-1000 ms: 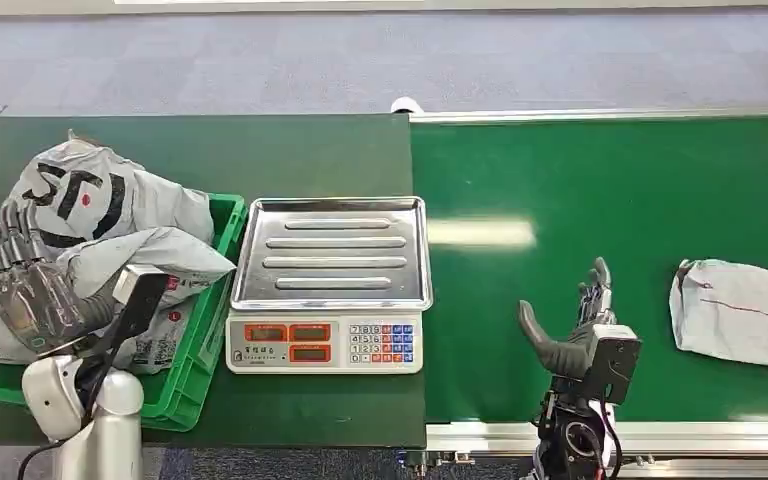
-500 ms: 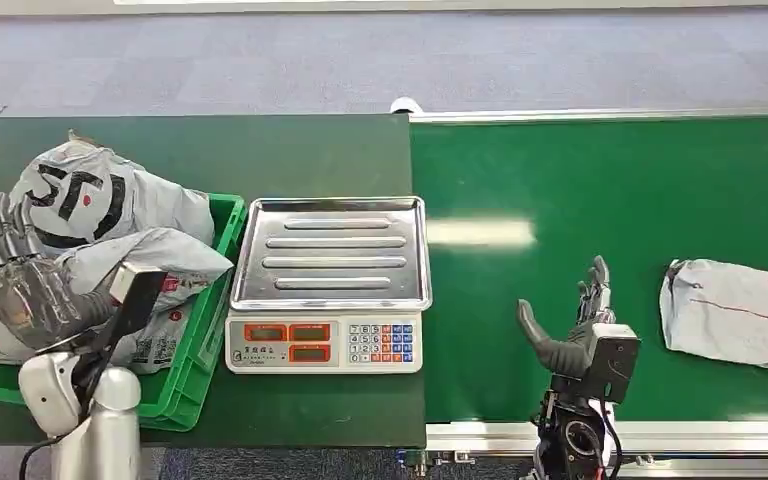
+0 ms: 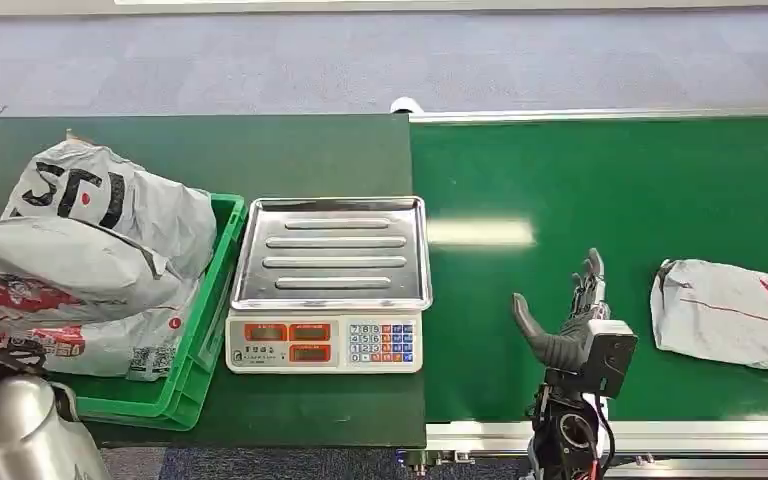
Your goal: Moved the parcel from conveyor to table for the left to box.
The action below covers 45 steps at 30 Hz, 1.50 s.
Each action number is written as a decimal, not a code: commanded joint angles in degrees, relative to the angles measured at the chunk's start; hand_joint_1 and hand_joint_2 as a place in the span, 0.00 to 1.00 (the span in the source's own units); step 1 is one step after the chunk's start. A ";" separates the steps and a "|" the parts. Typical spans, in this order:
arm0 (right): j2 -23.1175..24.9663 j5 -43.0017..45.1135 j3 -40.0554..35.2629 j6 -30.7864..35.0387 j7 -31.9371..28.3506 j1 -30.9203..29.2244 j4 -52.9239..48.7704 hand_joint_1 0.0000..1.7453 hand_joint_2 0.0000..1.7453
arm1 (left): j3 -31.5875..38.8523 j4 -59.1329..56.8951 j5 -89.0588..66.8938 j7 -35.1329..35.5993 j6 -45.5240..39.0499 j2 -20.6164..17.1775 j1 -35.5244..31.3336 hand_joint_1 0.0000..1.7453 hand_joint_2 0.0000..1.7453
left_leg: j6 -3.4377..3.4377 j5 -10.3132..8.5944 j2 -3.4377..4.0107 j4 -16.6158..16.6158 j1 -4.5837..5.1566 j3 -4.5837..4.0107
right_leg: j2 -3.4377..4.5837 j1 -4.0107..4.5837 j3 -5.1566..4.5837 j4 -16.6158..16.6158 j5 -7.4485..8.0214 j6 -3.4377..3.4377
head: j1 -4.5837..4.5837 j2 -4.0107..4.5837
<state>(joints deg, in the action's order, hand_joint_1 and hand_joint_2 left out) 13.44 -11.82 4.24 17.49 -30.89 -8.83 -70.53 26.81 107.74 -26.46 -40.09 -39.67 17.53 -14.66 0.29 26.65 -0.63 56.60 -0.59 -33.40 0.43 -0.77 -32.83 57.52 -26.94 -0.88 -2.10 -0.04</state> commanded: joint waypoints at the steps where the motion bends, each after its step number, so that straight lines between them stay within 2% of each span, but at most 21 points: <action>1: -1.70 -0.70 -2.42 -0.29 -1.19 -1.49 2.05 0.00 1.00 | -15.56 -2.88 1.78 0.09 -0.33 -3.17 3.89 0.00 1.00 | -0.02 0.00 -0.03 -0.02 -0.03 0.04 | -0.10 0.04 0.10 -0.07 0.00 0.03 | 0.00 0.00; 2: -1.68 -0.62 -2.51 -0.93 -2.18 -1.42 1.93 0.00 1.00 | -19.45 -7.13 2.96 0.09 -0.33 -4.94 4.22 0.00 1.00 | -0.02 -0.02 -0.09 -0.05 0.01 0.08 | -0.15 0.00 0.14 -0.07 -0.01 0.02 | 0.02 0.00; 3: -1.70 -0.99 -2.68 -1.30 -2.09 -1.39 1.78 0.00 1.00 | -19.45 -7.83 4.58 0.09 1.99 -6.20 4.60 0.00 1.00 | -0.02 -0.03 -0.12 -0.04 0.01 0.05 | -0.15 0.00 0.12 -0.05 -0.01 0.02 | 0.00 0.00; 5: -2.25 -1.47 -3.86 -1.31 -1.68 -1.42 1.65 0.00 1.00 | -23.92 -11.79 4.06 0.09 -0.33 -6.63 4.30 0.00 1.00 | -0.02 -0.05 -0.12 -0.12 0.03 0.15 | -0.18 -0.02 0.18 -0.11 0.00 0.03 | 0.02 0.00; 6: -2.00 -1.65 -3.60 -1.49 -1.64 -1.62 1.94 0.00 1.00 | -25.44 -18.07 1.12 0.09 -0.33 -7.16 4.08 0.00 1.00 | -0.02 -0.05 -0.12 -0.16 0.02 0.20 | -0.20 0.00 0.24 -0.15 -0.01 0.05 | 0.00 0.00; 7: -2.01 -2.29 -3.50 -1.68 -1.52 -1.69 2.08 0.00 1.00 | -27.45 -26.56 -6.70 3.10 -0.33 -8.15 2.80 0.00 1.00 | -0.02 -0.06 -0.17 -0.13 0.04 0.16 | -0.24 -0.02 0.21 -0.11 -0.01 0.04 | 0.00 0.00; 8: -2.15 -2.84 -3.42 -1.88 -1.29 -1.59 2.00 0.00 1.00 | -29.74 -32.30 -20.31 12.30 -0.15 -9.91 1.75 0.00 1.00 | -0.01 -0.13 -0.30 -0.25 0.03 0.26 | -0.38 -0.01 0.35 -0.23 0.01 0.06 | 0.02 0.00; 9: -2.34 -3.11 -3.26 -2.16 -1.15 -1.53 1.83 0.00 1.00 | -31.39 -36.41 -23.08 17.07 0.83 -10.49 0.90 0.00 1.00 | -0.02 -0.10 -0.29 -0.19 0.12 0.23 | -0.33 -0.11 0.24 -0.10 -0.04 0.01 | -0.04 0.00; 11: -2.35 -3.18 -3.01 -2.36 -1.12 -1.47 1.71 0.00 1.00 | -31.90 -38.46 -22.54 16.86 -0.33 -10.93 0.50 0.00 1.00 | -0.02 -0.11 -0.36 -0.19 0.10 0.26 | -0.39 -0.09 0.30 -0.13 -0.03 0.02 | 0.00 0.02; 13: -2.37 -3.35 -2.73 -2.72 -1.02 -1.21 1.32 0.00 1.00 | -29.60 -39.33 -27.65 21.49 -0.33 -10.97 0.63 0.00 1.00 | -0.02 -0.08 -0.13 -0.16 0.04 0.24 | -0.19 -0.03 0.27 -0.16 0.04 0.04 | 0.00 0.00; 18: -2.01 -3.84 -3.15 -2.89 -0.45 -0.26 0.54 0.00 1.00 | -12.27 -37.11 -24.93 14.09 -0.33 -5.71 -0.22 0.00 1.00 | 0.00 0.02 0.22 -0.06 0.02 0.15 | 0.16 -0.01 0.06 -0.05 0.07 0.09 | -0.02 0.00; 20: -2.01 -3.84 -3.15 -2.89 -0.45 -0.26 0.54 0.00 1.00 | -12.27 -37.11 -24.93 14.09 -0.33 -5.71 -0.22 0.00 1.00 | 0.00 0.00 0.14 -0.07 0.02 0.15 | 0.09 0.00 0.08 -0.05 0.06 0.10 | 0.00 0.00; 21: -2.12 -3.84 -3.73 -2.84 -0.39 -0.26 0.88 0.00 1.00 | -3.75 -35.65 -17.47 5.38 -0.33 -2.22 -1.67 0.00 1.00 | 0.00 0.00 0.16 -0.06 0.01 0.15 | 0.11 0.01 0.07 -0.06 0.05 0.10 | 0.00 0.00; 22: -2.07 -3.68 -4.09 -2.68 -0.44 -0.32 1.23 0.00 1.00 | 2.81 -35.87 -16.18 0.09 -0.33 -0.29 -3.57 0.00 1.00 | 0.00 0.01 0.18 -0.08 0.00 0.19 | 0.11 0.02 0.11 -0.08 0.06 0.11 | 0.00 0.00; 24: -2.09 -3.49 -4.56 -2.29 -0.63 -0.35 1.69 0.00 1.00 | 3.13 -32.81 -10.70 0.09 -0.33 -1.02 -3.04 0.00 1.00 | -0.01 0.02 0.25 -0.02 -0.05 0.14 | 0.17 0.07 0.07 -0.07 0.09 0.11 | -0.02 0.00; 29: -2.09 -3.49 -4.56 -2.29 -0.63 -0.35 1.69 0.00 1.00 | 3.13 -32.81 -10.70 0.09 -0.33 -1.02 -3.04 0.00 1.00 | -0.01 0.00 0.28 -0.07 -0.02 0.20 | 0.18 0.04 0.10 -0.07 0.07 0.12 | 0.00 0.00; 31: -2.21 -3.00 -4.62 -1.57 -0.92 -0.34 1.98 0.00 1.00 | 0.51 -34.44 -5.24 0.09 -0.33 -4.10 -2.34 0.00 1.00 | -0.01 -0.01 0.15 -0.07 -0.01 0.19 | 0.06 0.03 0.13 -0.06 0.05 0.11 | 0.00 0.00; 32: -2.26 -2.98 -4.63 -1.56 -0.93 -0.40 1.93 0.00 1.00 | 0.81 -34.34 -6.17 0.09 -0.33 -3.38 -2.53 0.00 1.00 | 0.00 -0.01 0.21 -0.08 -0.02 0.19 | 0.16 0.04 0.13 -0.08 0.07 0.11 | 0.02 0.00; 33: -2.44 -2.71 -4.51 -1.37 -0.90 -0.36 1.61 0.00 1.00 | -2.59 -39.42 -3.53 0.48 -0.33 -5.44 -3.16 0.00 1.00 | -0.01 -0.02 0.26 -0.17 -0.05 0.30 | 0.13 0.08 0.25 -0.21 0.10 0.14 | 0.00 0.00; 36: -2.54 -2.57 -3.72 -1.50 -0.69 -0.31 0.90 0.00 1.00 | -12.36 -42.32 -1.69 7.69 2.00 -10.16 -2.53 0.00 1.00 | 0.01 -0.06 0.01 -0.14 0.01 0.28 | -0.01 0.01 0.23 -0.10 0.06 0.11 | 0.00 0.00; 45: -2.47 -2.59 -3.50 -1.64 -0.67 -0.23 0.81 0.00 1.00 | -14.37 -42.23 -0.40 9.30 2.75 -10.75 -2.13 0.00 1.00 | -0.03 -0.16 0.10 -0.21 -0.01 0.50 | -0.02 0.03 0.50 -0.22 0.21 0.11 | 0.00 0.00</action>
<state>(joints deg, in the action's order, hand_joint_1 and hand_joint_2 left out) 12.04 -14.58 0.55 15.89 -31.67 -8.42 -70.60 16.59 72.09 -28.26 -32.09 -38.40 9.81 -17.50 0.31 26.63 -0.64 56.56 -0.59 -32.83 0.42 -0.76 -32.26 57.52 -26.90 -0.81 -2.10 -0.04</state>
